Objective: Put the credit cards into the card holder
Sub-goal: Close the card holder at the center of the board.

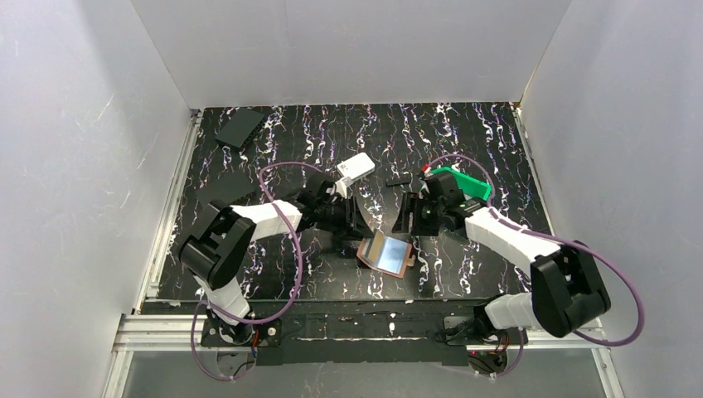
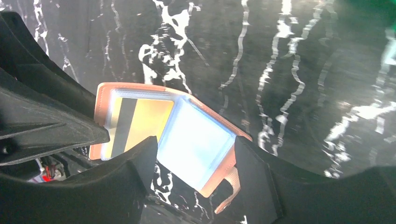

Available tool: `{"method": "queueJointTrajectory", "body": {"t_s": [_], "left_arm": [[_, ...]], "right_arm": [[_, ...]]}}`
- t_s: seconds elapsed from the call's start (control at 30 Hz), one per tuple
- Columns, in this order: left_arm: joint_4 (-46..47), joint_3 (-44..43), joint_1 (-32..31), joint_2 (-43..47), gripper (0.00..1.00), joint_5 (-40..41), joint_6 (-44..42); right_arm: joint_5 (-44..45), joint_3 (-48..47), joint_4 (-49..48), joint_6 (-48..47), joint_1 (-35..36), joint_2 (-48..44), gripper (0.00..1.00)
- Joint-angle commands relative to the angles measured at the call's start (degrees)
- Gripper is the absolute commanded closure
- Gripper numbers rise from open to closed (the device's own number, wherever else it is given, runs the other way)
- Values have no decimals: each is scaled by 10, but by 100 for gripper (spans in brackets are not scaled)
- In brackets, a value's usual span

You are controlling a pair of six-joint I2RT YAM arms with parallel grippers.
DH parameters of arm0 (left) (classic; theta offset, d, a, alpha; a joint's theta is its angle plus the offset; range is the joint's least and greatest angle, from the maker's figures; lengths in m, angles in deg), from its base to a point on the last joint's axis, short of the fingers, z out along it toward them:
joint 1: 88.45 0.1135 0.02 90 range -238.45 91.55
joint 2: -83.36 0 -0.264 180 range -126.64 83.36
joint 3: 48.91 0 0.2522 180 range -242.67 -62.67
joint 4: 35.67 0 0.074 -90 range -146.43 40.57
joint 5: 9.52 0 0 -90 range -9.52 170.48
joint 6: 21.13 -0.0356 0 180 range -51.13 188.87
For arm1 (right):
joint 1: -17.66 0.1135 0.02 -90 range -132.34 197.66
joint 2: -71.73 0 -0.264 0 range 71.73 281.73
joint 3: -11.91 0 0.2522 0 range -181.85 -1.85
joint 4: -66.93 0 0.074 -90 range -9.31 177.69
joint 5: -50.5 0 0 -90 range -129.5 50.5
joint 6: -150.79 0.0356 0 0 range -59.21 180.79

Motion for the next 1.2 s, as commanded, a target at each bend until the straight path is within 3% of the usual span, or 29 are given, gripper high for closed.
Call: {"method": "queueJointTrajectory", "body": {"t_s": [0.0,0.33,0.53,0.8,1.0,1.17], "left_arm": [[-4,-24,-22,-14,68,-18,-7],[-1,-53,-57,-7,67,-8,9],[0,-53,-63,-4,67,7,12],[0,-40,-63,6,66,11,10],[-3,-24,-51,31,65,25,6],[-7,-8,-28,28,64,11,-1]], "right_arm": [[10,8,68,-40,-27,-43,29],[-79,93,-30,15,-28,-37,58],[-150,146,-205,88,-21,5,71],[-178,125,-362,162,14,98,74],[-187,86,-420,194,44,149,74],[-171,60,-358,152,43,154,70]]}}
